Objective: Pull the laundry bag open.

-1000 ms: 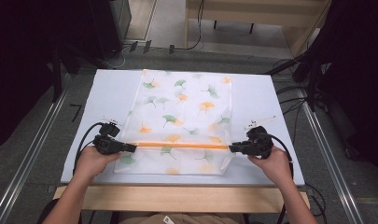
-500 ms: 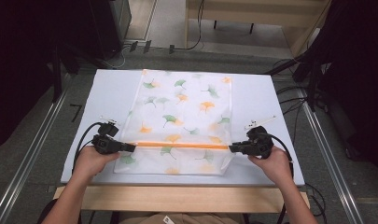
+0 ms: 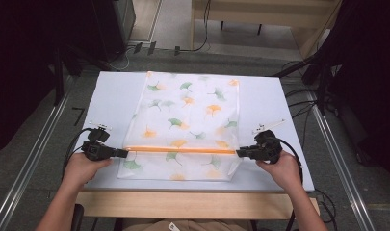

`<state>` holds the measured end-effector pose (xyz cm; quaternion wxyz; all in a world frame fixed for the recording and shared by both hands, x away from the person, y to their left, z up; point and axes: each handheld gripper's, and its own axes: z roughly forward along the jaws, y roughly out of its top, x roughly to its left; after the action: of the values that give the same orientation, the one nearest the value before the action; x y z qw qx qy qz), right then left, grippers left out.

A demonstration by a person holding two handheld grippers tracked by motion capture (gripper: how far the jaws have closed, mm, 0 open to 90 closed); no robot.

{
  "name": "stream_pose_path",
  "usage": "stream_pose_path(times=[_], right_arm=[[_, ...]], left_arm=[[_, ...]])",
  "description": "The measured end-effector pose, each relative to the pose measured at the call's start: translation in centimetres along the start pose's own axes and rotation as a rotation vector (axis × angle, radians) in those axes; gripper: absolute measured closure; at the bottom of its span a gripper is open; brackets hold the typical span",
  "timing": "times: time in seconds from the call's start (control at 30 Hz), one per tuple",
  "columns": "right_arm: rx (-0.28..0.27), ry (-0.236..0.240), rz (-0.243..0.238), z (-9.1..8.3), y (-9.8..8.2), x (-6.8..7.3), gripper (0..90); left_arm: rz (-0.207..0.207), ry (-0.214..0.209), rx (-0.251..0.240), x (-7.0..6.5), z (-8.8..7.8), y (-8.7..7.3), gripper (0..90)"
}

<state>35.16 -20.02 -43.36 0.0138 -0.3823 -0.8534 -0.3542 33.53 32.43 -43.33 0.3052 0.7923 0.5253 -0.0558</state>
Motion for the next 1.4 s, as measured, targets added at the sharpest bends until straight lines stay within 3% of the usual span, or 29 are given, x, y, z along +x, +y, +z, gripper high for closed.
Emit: stream_pose_path(times=[0.37, 0.6, 0.83, 1.03, 1.23, 1.3, 1.4], right_arm=[[0.002, -0.004, 0.005, 0.0, -0.1, -0.1, 84.1], [-0.003, -0.015, 0.028, -0.3, -0.4, -1.1, 84.1], [-0.002, -0.049, 0.047, -0.4, -0.5, -1.5, 83.4], [0.003, -0.052, 0.063, -0.2, -0.6, -2.0, 82.7], [0.011, -0.060, 0.058, 0.0, -0.6, -2.0, 80.9], [0.011, -0.065, 0.058, 0.1, -0.6, -2.0, 78.7], [0.009, -0.067, 0.060, 0.1, -0.6, -2.2, 74.1]], left_arm=[[0.000, 0.010, -0.009, -0.1, -0.1, -0.1, 90.0], [-0.032, -0.008, -0.024, 0.4, -0.8, -1.0, 90.0], [0.007, -0.009, 0.007, -0.5, -0.4, -1.1, 90.0], [0.007, -0.002, 0.011, -0.6, 0.1, -0.9, 90.0], [0.000, 0.001, 0.012, -0.5, 0.3, -0.9, 89.8], [0.005, 0.021, 0.011, -0.4, 0.3, -0.9, 88.3], [-0.011, 0.011, -0.002, -0.2, 0.3, -0.8, 83.7]])
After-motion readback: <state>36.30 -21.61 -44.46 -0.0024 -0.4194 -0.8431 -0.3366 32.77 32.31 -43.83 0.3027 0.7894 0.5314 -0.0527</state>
